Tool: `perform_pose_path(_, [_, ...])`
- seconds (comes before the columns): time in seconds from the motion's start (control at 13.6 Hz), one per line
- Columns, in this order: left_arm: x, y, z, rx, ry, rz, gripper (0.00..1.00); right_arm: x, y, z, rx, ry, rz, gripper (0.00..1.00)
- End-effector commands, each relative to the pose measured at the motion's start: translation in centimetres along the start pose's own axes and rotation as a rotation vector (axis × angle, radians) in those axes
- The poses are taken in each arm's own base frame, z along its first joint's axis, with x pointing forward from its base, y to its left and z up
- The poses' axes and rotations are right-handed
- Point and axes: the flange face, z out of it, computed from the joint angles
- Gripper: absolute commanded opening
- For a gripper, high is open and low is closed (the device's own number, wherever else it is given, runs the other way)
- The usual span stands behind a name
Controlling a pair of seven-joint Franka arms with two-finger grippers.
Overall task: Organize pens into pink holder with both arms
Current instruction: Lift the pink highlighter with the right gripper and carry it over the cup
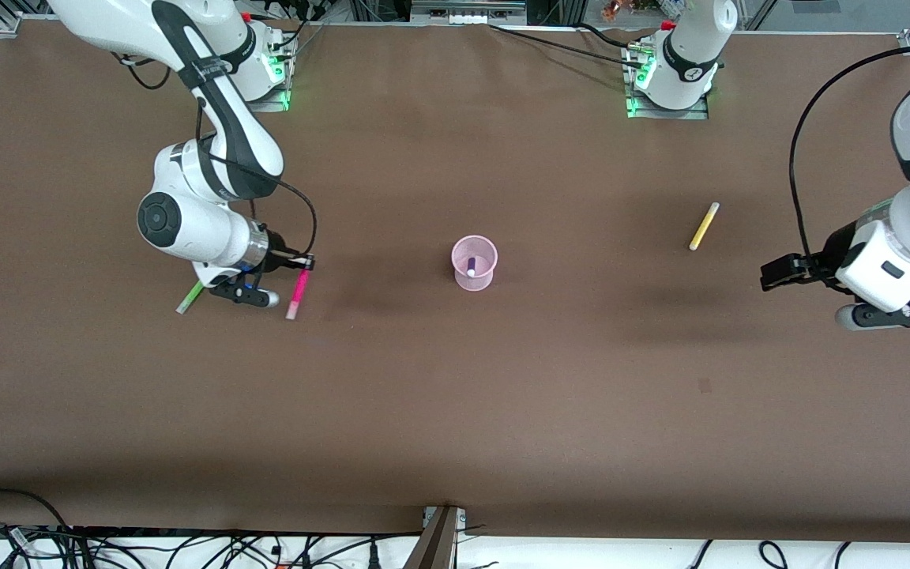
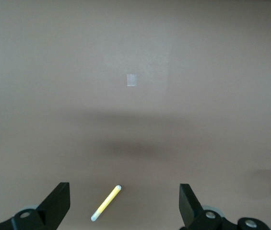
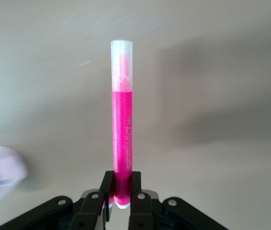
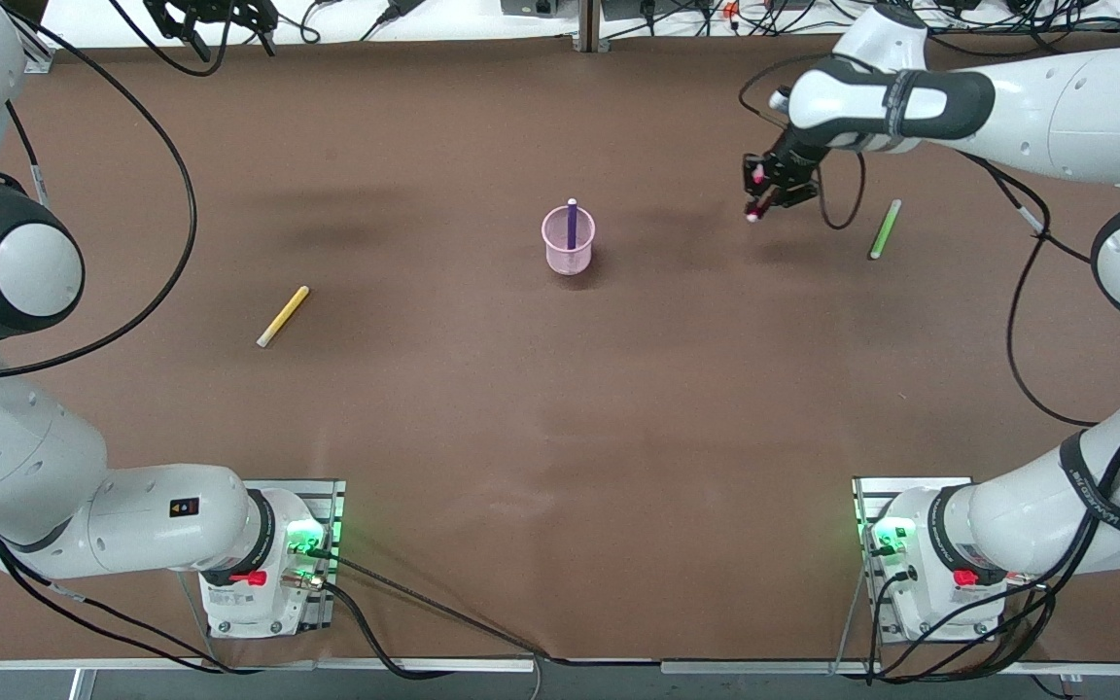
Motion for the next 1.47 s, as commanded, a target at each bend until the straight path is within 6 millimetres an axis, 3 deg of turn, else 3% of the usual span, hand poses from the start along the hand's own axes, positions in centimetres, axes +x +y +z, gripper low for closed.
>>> perform_pose_path(0.0, [-1.1,-1.1,-0.8,-0.046,0.006,0.048,1.0,-2.8,-6.4,0.1,0.112,-0.091,0.194,0.0])
perform_pose_path(0.29, [-2.7,-3.1,0.6,-0.042,0.1,0.078,1.0,-7.7,-16.1,1.4,0.243,-0.268,0.527,0.0])
perform_pose_path(0.37, [-2.6,-3.3,0.5,-0.042,0.103,0.074,1.0,-8.3,-17.2,1.4,0.254,-0.299,0.606,0.0])
perform_pose_path(0.59, [-2.3,-3.2,0.9,-0.039,0.098,0.077,1.0,-11.0,-19.7,2.2,0.278,-0.401,0.744,0.0])
perform_pose_path(0.74, [-2.2,-3.1,1.2,-0.038,0.092,0.078,1.0,-11.9,-20.3,3.5,0.287,-0.471,0.806,0.0])
perform_pose_path(1.11, [-2.0,-3.4,1.4,-0.036,0.094,0.074,1.0,-12.4,-22.6,6.6,0.326,-0.491,0.846,0.0])
perform_pose_path(1.25, [-1.5,-3.2,2.6,-0.029,0.078,0.077,1.0,-12.5,-22.8,7.9,0.313,-0.495,0.842,0.0])
perform_pose_path(1.4, [-1.6,-2.9,2.7,-0.029,0.076,0.081,1.0,-12.9,-23.0,8.6,0.304,-0.496,0.837,0.0])
